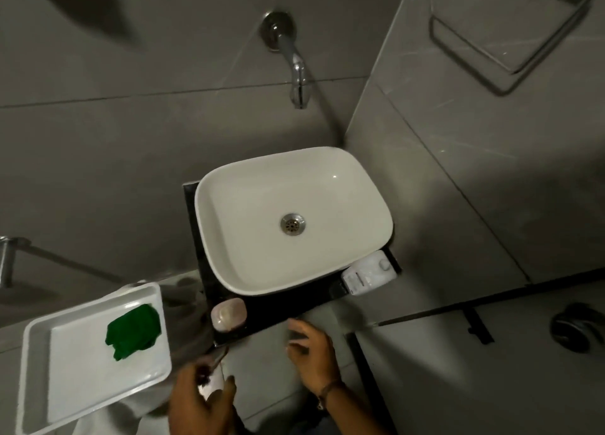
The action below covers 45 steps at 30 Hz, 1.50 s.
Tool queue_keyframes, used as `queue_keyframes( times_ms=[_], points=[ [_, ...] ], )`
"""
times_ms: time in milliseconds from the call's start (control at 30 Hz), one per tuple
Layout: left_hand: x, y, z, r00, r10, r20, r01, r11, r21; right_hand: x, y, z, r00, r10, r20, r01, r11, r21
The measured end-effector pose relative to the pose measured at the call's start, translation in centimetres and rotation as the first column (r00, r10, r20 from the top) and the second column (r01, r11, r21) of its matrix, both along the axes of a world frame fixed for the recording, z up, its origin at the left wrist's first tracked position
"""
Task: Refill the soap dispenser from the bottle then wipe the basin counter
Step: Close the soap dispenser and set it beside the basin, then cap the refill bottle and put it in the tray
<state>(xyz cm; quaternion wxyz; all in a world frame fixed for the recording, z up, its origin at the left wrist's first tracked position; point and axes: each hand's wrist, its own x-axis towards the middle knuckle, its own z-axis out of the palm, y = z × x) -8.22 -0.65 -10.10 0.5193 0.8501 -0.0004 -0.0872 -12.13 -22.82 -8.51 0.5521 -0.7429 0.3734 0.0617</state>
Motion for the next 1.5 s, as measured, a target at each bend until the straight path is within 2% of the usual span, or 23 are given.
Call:
queue_keyframes(
  times_ms=[67, 100, 200, 367, 467, 633, 700, 800, 1000, 1100, 1167, 1267, 1300, 1367, 1433, 1500],
  points=[
    [-2.5, -3.6, 1.7, 0.988, -0.15, 0.041, 0.149, 0.988, 0.031, -2.8, -2.7, -0.4, 0.997, -0.057, -0.047, 0.055, 0.997, -0.046],
    [-3.1, -6.1, 2.7, 0.965, -0.234, 0.115, 0.228, 0.972, 0.061, -4.1, -4.2, -0.5, 0.994, -0.079, -0.075, 0.074, 0.995, -0.063],
    [-2.5, -15.1, 6.0, 0.857, -0.422, 0.295, 0.39, 0.906, 0.163, -6.8, -8.7, 0.2, 0.985, -0.131, -0.111, 0.113, 0.981, -0.156],
    [-0.3, -27.4, 9.0, 0.781, -0.538, 0.319, 0.386, 0.816, 0.431, -6.7, -16.6, 1.5, 0.941, -0.339, 0.008, 0.328, 0.904, -0.275],
    [0.3, -30.8, 8.2, 0.799, -0.537, 0.27, 0.334, 0.77, 0.544, -4.9, -20.5, 2.2, 0.893, -0.435, 0.116, 0.45, 0.853, -0.264],
    [-0.7, -33.1, 6.3, 0.855, -0.448, 0.261, 0.228, 0.777, 0.587, -1.2, -24.7, 2.2, 0.951, -0.278, 0.136, 0.309, 0.888, -0.341],
    [-0.9, -33.7, 6.1, 0.871, -0.403, 0.281, 0.179, 0.792, 0.583, 0.1, -25.5, 1.8, 0.978, -0.188, 0.088, 0.207, 0.877, -0.434],
    [-1.0, -34.2, 6.0, 0.891, -0.346, 0.294, 0.127, 0.811, 0.57, 1.5, -26.6, 0.9, 0.99, -0.14, -0.004, 0.115, 0.83, -0.546],
    [-0.7, -34.5, 6.0, 0.911, -0.315, 0.267, 0.112, 0.811, 0.575, 2.4, -27.9, -1.4, 0.99, 0.021, -0.141, -0.104, 0.781, -0.616],
    [-0.3, -34.4, 6.7, 0.898, -0.349, 0.27, 0.131, 0.796, 0.591, 2.0, -27.9, -0.6, 0.993, 0.018, -0.119, -0.089, 0.779, -0.621],
    [-0.2, -34.1, 7.1, 0.88, -0.388, 0.274, 0.164, 0.789, 0.592, 1.2, -27.7, 0.8, 0.997, -0.037, -0.072, -0.013, 0.803, -0.596],
    [-0.1, -33.2, 8.4, 0.871, -0.399, 0.286, 0.222, 0.84, 0.494, -0.3, -27.0, 4.9, 0.996, -0.088, 0.023, 0.085, 0.809, -0.582],
    [0.0, -32.9, 9.1, 0.873, -0.381, 0.303, 0.247, 0.883, 0.398, -0.8, -26.7, 6.7, 0.994, -0.089, 0.062, 0.108, 0.807, -0.58],
    [0.1, -32.0, 10.6, 0.898, -0.306, 0.317, 0.288, 0.952, 0.104, -1.7, -26.1, 11.0, 0.987, -0.058, 0.149, 0.136, 0.795, -0.591],
    [0.6, -30.7, 12.7, 0.929, -0.246, 0.275, 0.298, 0.941, -0.163, -2.2, -25.1, 16.1, 0.972, 0.003, 0.235, 0.134, 0.815, -0.564],
    [1.4, -29.4, 14.8, 0.933, -0.238, 0.27, 0.317, 0.899, -0.303, -2.1, -24.2, 21.6, 0.949, 0.101, 0.3, 0.055, 0.881, -0.471]
  ],
)
